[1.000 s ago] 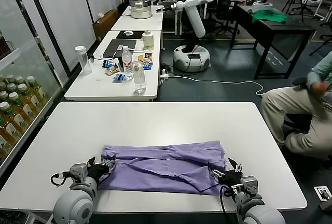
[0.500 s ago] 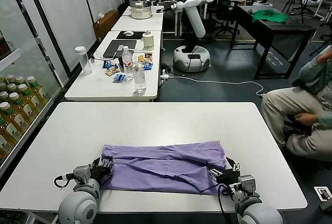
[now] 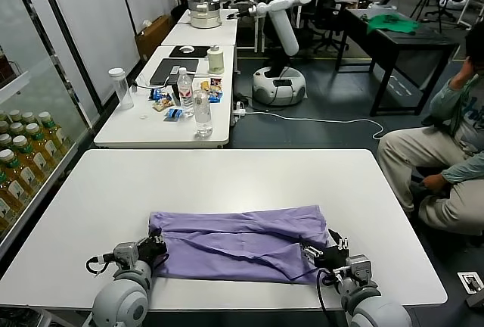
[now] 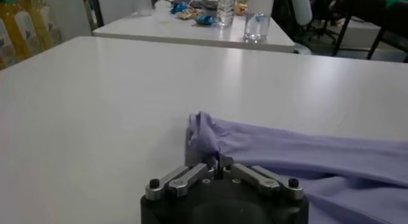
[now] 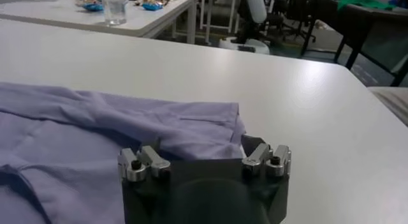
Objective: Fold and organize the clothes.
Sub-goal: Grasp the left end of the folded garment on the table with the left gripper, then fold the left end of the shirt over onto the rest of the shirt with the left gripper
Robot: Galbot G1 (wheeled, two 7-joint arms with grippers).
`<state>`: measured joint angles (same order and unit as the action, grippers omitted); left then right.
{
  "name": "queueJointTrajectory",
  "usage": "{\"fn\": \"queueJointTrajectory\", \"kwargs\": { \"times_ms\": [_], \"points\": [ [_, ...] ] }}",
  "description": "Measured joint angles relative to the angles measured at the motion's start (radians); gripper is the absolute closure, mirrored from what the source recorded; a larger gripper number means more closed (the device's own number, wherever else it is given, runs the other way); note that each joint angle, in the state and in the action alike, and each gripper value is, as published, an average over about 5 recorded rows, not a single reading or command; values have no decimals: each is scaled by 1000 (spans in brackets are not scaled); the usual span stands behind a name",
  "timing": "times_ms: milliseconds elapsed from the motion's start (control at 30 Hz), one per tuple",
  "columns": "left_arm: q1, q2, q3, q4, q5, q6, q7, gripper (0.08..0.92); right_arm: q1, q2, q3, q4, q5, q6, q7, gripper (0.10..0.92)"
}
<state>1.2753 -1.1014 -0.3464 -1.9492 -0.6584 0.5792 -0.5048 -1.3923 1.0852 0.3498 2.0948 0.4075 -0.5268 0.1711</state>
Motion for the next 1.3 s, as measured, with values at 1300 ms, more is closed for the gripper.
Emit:
{"fn": "queueJointTrajectory", "kwargs": {
  "times_ms": [1300],
  "points": [
    [29,-43,-99,-249,-59,5,158,896,-7,-10,75,88,-2,-10,-2,203]
  ]
}}
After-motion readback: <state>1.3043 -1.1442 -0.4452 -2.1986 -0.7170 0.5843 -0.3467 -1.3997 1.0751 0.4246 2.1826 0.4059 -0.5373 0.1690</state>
